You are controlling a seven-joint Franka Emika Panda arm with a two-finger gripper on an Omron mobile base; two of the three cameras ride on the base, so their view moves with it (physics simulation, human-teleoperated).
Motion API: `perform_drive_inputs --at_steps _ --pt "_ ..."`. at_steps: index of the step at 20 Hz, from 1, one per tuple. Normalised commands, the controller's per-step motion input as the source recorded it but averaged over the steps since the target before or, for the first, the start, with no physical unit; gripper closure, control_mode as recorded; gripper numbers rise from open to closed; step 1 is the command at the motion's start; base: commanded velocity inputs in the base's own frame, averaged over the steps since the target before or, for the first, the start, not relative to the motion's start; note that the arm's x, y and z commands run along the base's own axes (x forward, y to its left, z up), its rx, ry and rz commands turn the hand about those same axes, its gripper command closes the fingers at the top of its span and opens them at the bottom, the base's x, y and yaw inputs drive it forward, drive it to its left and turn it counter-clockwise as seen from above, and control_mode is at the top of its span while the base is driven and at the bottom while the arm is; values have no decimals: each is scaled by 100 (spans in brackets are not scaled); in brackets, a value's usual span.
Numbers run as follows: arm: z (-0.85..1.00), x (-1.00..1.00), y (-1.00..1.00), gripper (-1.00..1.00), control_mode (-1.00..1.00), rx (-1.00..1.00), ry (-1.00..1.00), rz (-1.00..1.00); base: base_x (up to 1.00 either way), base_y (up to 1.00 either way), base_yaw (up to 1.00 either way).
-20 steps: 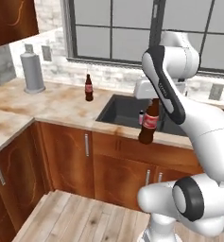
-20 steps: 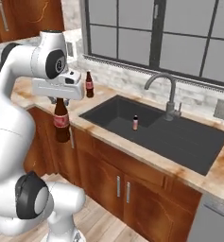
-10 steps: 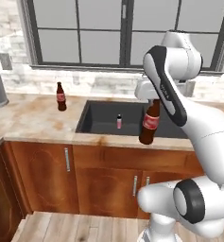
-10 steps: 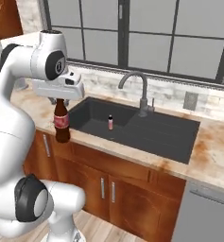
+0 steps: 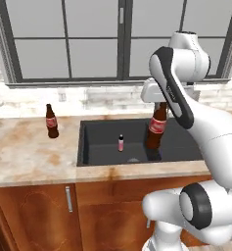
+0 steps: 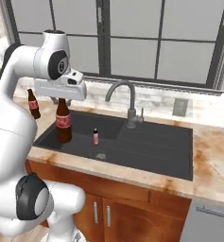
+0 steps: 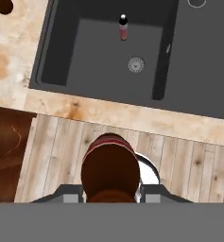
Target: Place the large bottle from the dining counter next to the other large bottle outside the sink, and place the small bottle from the dining counter next to the other small bottle inside the sink.
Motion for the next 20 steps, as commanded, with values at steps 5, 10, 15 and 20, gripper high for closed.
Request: perform_drive_inputs --at_steps 5,10,15,20 --pt "0 0 0 100 100 0 0 0 6 76 -32" --pt "0 0 0 100 100 0 0 0 8 71 -30" --pt "0 0 0 100 100 0 0 0 45 48 -23" --pt "0 0 0 100 100 0 0 0 32 19 -15"
